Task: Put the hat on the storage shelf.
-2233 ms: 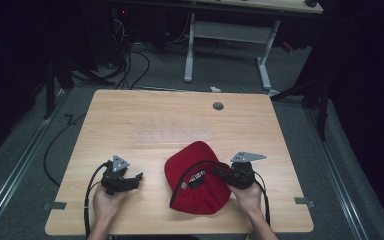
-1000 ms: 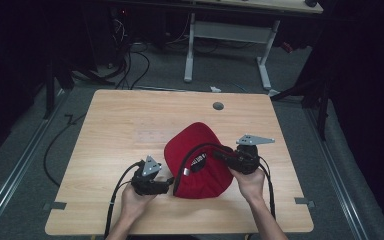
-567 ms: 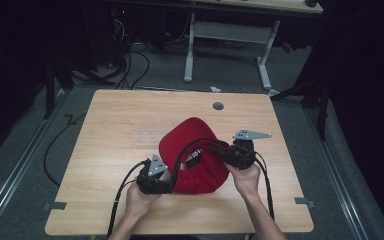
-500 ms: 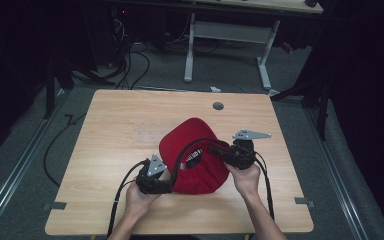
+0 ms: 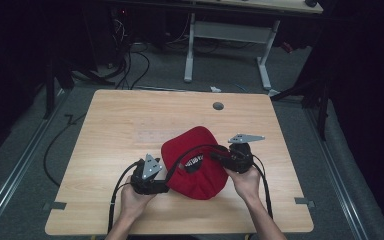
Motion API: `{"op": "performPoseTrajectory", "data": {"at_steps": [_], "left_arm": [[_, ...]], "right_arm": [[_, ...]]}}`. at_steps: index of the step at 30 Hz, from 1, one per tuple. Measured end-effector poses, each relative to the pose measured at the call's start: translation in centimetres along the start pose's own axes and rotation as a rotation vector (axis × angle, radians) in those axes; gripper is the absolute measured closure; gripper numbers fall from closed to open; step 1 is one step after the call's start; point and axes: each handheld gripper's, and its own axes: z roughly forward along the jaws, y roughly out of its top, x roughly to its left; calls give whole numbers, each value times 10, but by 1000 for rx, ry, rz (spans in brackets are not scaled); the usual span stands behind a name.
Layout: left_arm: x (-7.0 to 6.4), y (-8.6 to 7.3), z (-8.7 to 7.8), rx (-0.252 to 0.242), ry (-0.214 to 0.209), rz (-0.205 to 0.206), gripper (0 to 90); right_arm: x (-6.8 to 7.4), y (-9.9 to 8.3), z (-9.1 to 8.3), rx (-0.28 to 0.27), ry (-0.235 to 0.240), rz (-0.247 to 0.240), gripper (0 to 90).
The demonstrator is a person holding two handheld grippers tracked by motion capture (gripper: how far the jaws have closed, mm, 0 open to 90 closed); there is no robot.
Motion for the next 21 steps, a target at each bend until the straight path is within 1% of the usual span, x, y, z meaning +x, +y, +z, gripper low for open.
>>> {"op": "performPoseTrajectory", "data": {"at_steps": [2,3,5,6,10,12,16,18,21], "left_arm": [[0,0,-1,-2,9,13,237],[0,-1,-1,2,12,24,237],[0,0,-2,-3,11,26,231],[0,0,-3,-3,12,38,230],[-2,2,-5,-9,6,69,218],[-3,5,-6,-15,-4,91,216],[-4,9,-8,-31,-15,110,218],[-5,9,-8,-25,-20,126,213],[-6,10,-8,-14,-26,135,208]], "right_arm": [[3,-2,1,23,-8,-13,845],[3,-2,1,23,-8,-13,845],[3,-3,2,35,-6,-20,845],[4,-4,2,42,-4,-17,845],[4,-6,4,57,6,-18,845],[4,-7,4,67,9,-16,844],[4,-7,5,78,23,-14,844],[3,-7,5,87,31,-15,844],[3,-7,6,103,39,-6,845]]}}
